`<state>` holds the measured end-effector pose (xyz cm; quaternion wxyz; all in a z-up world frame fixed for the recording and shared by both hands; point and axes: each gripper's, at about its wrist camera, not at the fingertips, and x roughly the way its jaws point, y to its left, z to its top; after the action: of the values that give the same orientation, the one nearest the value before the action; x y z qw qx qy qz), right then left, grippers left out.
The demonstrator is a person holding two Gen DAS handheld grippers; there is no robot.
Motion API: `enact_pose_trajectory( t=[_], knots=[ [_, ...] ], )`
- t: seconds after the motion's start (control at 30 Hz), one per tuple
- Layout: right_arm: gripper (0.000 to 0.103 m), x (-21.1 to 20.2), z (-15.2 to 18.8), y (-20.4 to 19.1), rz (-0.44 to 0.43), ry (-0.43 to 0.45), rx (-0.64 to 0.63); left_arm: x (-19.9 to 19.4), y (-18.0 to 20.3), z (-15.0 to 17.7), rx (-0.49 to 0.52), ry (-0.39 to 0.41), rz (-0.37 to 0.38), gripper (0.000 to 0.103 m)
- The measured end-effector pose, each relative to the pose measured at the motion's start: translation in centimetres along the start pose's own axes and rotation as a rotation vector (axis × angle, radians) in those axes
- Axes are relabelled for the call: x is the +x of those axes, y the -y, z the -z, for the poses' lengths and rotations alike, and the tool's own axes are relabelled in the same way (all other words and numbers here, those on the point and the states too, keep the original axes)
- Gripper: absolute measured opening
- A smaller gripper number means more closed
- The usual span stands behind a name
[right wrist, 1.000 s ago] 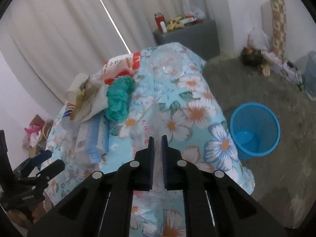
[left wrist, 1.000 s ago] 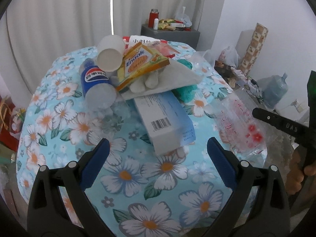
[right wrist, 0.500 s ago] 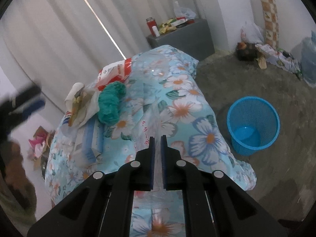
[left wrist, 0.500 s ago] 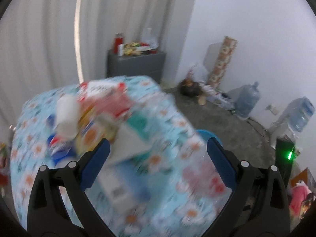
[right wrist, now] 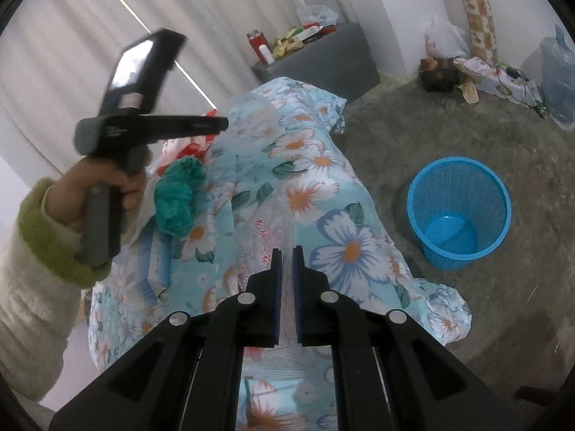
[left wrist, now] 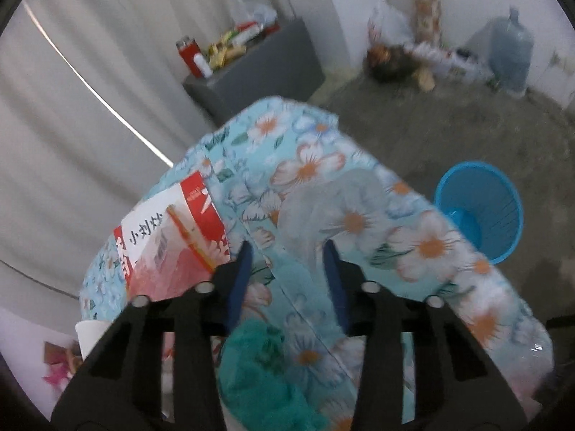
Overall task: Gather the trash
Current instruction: 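Grasp the clear plastic bowl with the left tool while the right tool holds the bag, then carry bowl and bag over the blue wastebasket and open both tools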
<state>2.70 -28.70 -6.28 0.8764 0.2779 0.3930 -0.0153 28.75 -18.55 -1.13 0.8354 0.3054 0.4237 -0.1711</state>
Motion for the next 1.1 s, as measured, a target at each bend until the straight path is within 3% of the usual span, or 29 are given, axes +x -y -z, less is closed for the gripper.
enact_pose_trajectory(
  t=[0.03, 0.1, 0.3, 0.47, 0.67, 0.83, 1.0, 1.1],
  knots=[
    [0.006, 0.1, 0.0, 0.1, 0.002, -0.002, 0.004, 0.6, 0.0, -0.1, 0.003, -0.016, -0.017, 0.013],
    [0.006, 0.2, -0.1, 0.5, 0.002, -0.005, 0.013, 1.1, -0.2, -0.1, -0.007, -0.023, -0.034, 0.004],
    [0.006, -0.5, -0.3, 1.6, -0.009, 0.032, 0.040, -0.1, -0.6, 0.1, 0.009, 0.016, -0.057, 0.004],
    [0.006, -2.0, -0.6, 2.8, -0.022, 0.078, 0.070, -3.3, -0.6, -0.5, 0.006, 0.075, -0.038, 0.004],
    [0.006, -3.8, -1.2, 5.1, -0.002, 0.138, 0.123, -7.9, 1.9, -2.6, 0.014, 0.162, 0.070, 0.004],
    [0.006, -5.5, -1.7, 8.1, 0.049, 0.199, 0.195, -9.3, 6.3, -4.5, 0.057, 0.185, 0.170, 0.004],
    [0.006, -6.3, -2.2, 13.0, 0.144, 0.250, 0.307, -8.0, 12.0, -6.2, 0.107, 0.146, 0.269, 0.004],
    [0.006, -5.7, -2.3, 16.7, 0.203, 0.245, 0.398, -5.9, 15.6, -7.2, 0.116, 0.077, 0.337, 0.004]
  ],
)
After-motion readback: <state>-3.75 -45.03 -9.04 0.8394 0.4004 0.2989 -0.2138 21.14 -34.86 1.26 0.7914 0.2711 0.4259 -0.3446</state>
